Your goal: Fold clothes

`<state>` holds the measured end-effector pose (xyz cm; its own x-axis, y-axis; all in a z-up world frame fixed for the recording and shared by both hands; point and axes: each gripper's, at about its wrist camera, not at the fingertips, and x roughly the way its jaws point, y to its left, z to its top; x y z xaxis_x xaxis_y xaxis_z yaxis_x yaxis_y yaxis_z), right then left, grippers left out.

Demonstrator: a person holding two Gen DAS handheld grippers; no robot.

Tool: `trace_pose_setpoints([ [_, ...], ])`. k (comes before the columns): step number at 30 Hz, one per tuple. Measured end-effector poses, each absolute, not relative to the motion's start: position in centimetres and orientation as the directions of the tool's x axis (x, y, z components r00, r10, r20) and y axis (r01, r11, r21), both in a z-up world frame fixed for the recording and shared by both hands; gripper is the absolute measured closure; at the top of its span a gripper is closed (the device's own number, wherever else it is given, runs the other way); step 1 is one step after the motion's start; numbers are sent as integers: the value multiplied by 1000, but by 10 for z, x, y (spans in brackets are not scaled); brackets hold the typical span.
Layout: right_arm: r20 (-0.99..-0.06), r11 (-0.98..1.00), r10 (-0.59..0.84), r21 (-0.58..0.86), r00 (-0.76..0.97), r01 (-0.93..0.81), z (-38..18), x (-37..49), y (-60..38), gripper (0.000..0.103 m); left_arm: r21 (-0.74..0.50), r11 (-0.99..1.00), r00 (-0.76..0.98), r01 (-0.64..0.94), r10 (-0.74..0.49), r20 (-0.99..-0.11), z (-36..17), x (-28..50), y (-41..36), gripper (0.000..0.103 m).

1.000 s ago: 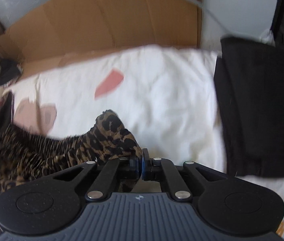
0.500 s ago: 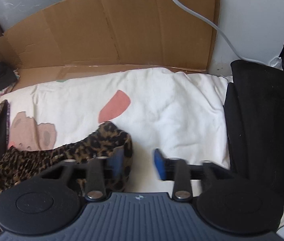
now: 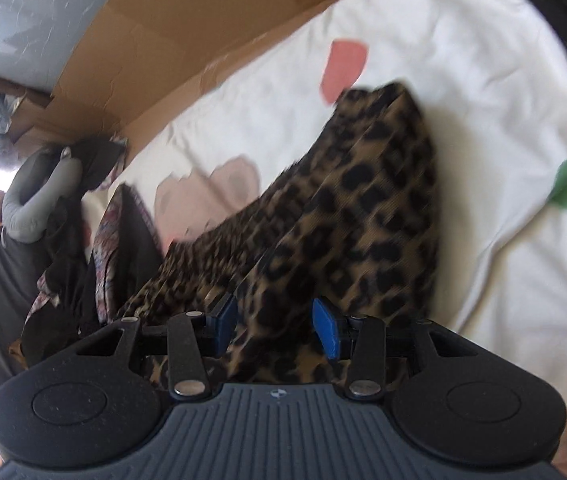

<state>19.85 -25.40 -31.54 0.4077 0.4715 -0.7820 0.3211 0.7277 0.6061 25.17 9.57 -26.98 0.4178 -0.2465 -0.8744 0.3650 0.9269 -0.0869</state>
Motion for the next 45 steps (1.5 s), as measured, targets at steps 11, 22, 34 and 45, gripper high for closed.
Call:
trace_pose_setpoints([
  [11, -793, 625, 519, 607, 319, 491, -328, 201, -209, 55, -152, 936, 440, 319, -288, -851, -266, 252, 111, 56],
  [22, -830, 585, 478, 545, 288, 600, -331, 211, -169, 54, -238, 960, 523, 148, -280, -805, -255, 263, 160, 56],
  [34, -872, 612, 406, 482, 274, 627, -343, 225, -157, 103, -310, 948, 534, 70, -298, -791, -259, 263, 186, 56],
  [45, -910, 771, 344, 415, 232, 483, -291, 187, -211, 103, -306, 944, 492, 122, -325, -807, -267, 260, 172, 56],
])
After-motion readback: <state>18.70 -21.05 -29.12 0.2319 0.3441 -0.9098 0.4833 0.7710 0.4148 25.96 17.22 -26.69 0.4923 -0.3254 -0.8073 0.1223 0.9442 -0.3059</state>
